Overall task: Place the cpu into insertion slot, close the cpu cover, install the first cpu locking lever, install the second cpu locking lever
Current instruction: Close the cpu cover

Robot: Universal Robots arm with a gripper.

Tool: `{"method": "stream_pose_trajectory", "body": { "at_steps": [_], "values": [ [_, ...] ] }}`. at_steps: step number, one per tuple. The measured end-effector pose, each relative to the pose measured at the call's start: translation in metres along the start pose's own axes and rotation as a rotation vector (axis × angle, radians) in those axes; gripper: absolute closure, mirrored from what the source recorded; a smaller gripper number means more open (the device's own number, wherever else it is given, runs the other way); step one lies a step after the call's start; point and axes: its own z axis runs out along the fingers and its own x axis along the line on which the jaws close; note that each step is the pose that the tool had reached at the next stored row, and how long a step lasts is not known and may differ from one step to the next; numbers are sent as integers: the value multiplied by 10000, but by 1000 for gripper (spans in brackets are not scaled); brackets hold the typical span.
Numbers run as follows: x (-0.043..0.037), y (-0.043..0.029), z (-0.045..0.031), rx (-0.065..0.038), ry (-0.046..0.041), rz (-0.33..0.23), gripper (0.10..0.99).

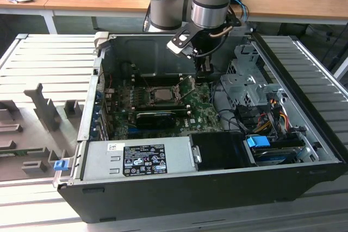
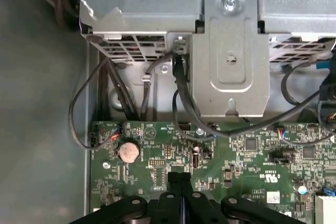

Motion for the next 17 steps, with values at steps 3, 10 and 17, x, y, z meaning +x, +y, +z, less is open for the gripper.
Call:
{"method": "stream_pose_trajectory", "body": {
  "at_steps": [3,10,17],
  "values": [
    [0,-13,-1,0,7,1,980],
    [0,-65,-3,0,9,0,980],
    [1,-83,-4,-1,9,1,980]
  ]
}}
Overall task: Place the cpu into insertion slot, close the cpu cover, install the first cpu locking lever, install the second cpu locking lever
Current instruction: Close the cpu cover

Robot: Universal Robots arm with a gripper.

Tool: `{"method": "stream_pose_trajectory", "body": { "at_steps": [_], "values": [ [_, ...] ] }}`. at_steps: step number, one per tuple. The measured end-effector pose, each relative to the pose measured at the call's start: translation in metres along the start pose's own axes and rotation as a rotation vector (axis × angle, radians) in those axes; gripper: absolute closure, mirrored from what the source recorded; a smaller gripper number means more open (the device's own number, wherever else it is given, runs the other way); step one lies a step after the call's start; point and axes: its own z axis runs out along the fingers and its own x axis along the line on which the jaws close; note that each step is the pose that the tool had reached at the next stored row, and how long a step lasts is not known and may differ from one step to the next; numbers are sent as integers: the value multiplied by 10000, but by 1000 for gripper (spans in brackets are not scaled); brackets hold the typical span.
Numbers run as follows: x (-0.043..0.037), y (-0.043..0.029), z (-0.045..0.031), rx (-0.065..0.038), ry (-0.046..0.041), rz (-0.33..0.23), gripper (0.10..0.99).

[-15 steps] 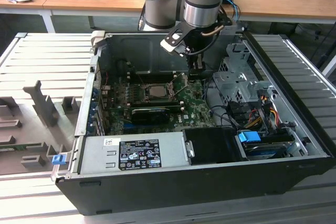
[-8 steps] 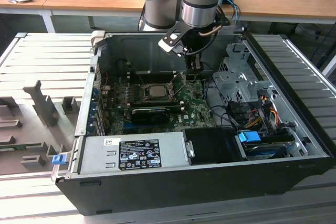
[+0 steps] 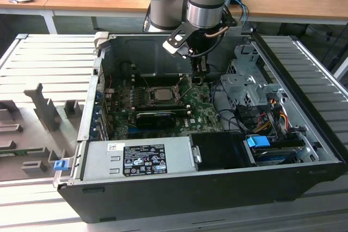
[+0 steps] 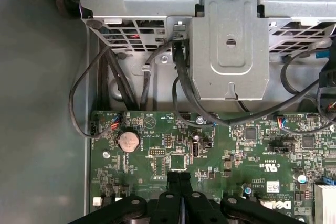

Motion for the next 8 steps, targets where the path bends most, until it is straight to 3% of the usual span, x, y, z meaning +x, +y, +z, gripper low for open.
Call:
{"method": "stream_pose_trajectory", "body": {
  "at_steps": [8],
  "values": [
    [0,-36,-2,0,0,0,980]
  ]
}}
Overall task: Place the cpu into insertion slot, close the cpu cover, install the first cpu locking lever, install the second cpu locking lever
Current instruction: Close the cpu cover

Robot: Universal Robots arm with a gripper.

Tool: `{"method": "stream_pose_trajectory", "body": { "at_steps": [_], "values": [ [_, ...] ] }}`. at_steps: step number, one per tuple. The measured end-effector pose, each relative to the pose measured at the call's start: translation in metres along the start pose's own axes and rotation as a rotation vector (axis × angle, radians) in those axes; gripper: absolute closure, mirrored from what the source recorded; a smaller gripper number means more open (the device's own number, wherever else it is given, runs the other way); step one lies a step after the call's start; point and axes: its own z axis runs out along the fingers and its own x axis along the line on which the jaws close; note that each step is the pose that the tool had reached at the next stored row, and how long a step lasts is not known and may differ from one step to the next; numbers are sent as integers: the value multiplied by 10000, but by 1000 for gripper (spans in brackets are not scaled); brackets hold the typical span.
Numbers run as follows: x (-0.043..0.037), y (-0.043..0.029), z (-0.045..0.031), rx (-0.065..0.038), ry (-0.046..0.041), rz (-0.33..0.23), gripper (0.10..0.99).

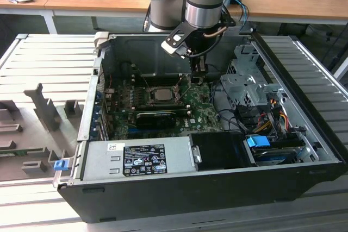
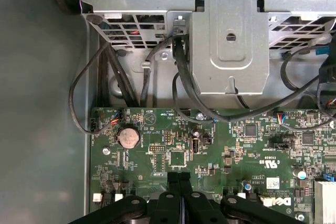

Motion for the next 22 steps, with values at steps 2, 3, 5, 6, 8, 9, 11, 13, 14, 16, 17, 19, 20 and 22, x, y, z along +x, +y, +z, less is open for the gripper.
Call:
{"method": "stream_pose_trajectory", "body": {
  "at_steps": [2,3,5,6,8,9,11,13,14,16,17,19,20,22],
  "values": [
    [0,-18,-1,0,1,0,980],
    [0,-29,-1,0,0,0,980],
    [0,-50,-2,0,1,0,980],
    [0,-59,-3,0,0,0,980],
    [0,-77,-4,0,0,0,980],
    [0,-85,-4,0,0,0,980],
    [0,-93,-5,0,0,1,980],
    [0,-99,-5,0,0,-1,980],
    [0,-100,-5,0,0,-1,980],
    [0,-105,-6,0,0,1,980],
    [0,-106,-6,0,0,0,980],
    [0,-110,-6,0,0,1,980],
    [0,-111,-6,0,0,1,980],
    [0,-116,-6,0,0,0,980]
  ]
}}
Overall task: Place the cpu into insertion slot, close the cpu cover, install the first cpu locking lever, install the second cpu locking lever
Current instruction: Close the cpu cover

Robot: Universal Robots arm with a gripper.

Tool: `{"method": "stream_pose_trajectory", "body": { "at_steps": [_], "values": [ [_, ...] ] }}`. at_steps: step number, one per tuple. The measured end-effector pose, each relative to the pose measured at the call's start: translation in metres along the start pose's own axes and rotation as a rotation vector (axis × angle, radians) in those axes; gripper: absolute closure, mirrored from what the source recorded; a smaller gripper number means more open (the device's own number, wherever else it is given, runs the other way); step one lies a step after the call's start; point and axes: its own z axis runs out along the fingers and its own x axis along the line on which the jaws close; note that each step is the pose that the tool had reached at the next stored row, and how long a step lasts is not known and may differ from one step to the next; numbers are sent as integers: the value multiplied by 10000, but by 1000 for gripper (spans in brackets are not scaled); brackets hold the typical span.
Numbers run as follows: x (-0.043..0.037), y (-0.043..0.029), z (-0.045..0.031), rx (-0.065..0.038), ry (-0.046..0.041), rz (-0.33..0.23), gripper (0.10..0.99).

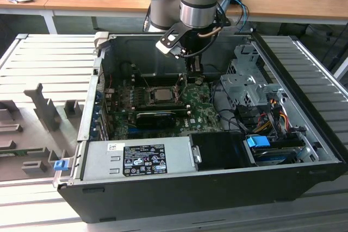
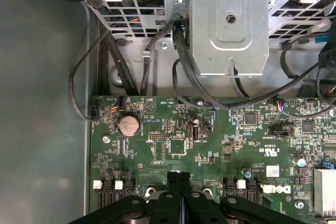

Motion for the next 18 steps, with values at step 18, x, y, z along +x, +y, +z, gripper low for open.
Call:
{"method": "stream_pose_trajectory", "body": {
  "at_steps": [18],
  "values": [
    [0,-55,-3,0,0,0,980]
  ]
}}
